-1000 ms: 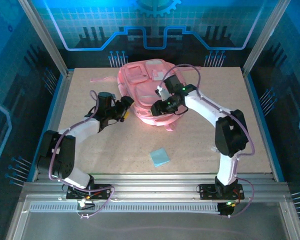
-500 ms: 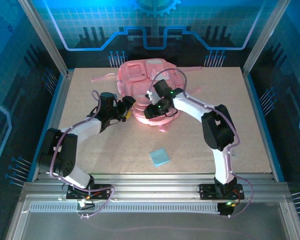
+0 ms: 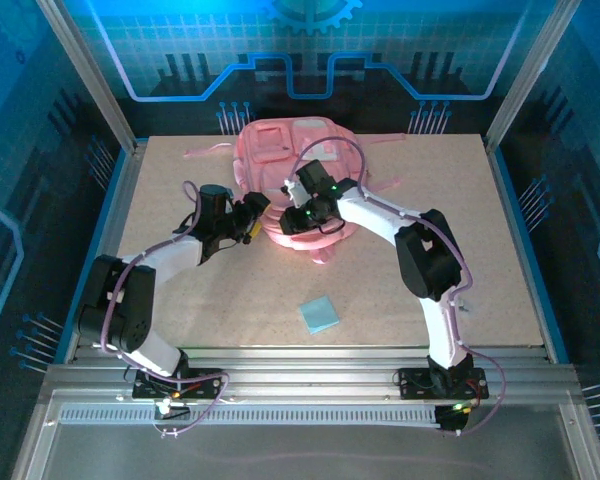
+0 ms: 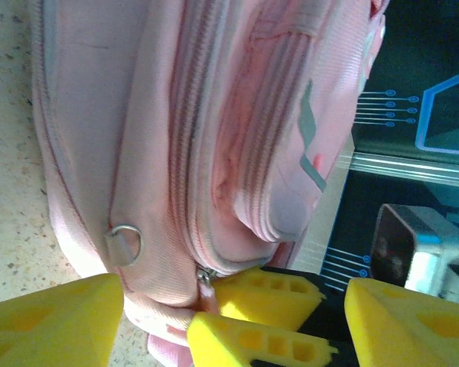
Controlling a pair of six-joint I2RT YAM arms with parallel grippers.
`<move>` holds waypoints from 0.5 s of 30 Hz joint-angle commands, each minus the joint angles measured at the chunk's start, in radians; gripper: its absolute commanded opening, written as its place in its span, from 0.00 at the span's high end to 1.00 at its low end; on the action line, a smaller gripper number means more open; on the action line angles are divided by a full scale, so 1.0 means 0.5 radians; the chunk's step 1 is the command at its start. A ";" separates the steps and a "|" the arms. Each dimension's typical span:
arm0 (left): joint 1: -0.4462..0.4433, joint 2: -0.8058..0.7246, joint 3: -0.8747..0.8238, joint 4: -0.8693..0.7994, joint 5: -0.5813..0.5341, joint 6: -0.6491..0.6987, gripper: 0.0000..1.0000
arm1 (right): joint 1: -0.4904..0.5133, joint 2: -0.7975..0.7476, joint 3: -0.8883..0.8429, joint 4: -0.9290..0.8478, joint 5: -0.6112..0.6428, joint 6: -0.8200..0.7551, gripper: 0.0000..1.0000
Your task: Pack the student bag
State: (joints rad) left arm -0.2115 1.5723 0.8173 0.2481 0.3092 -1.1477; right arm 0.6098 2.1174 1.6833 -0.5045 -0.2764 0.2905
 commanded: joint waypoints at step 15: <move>0.070 -0.015 0.013 -0.010 0.070 0.002 0.23 | 0.005 -0.065 0.024 0.281 -0.226 0.304 1.00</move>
State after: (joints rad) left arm -0.1825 1.5993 0.7956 0.2493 0.3115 -1.1469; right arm 0.6102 2.1654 1.7149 -0.4225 -0.3405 0.4137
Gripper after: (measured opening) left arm 0.770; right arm 0.043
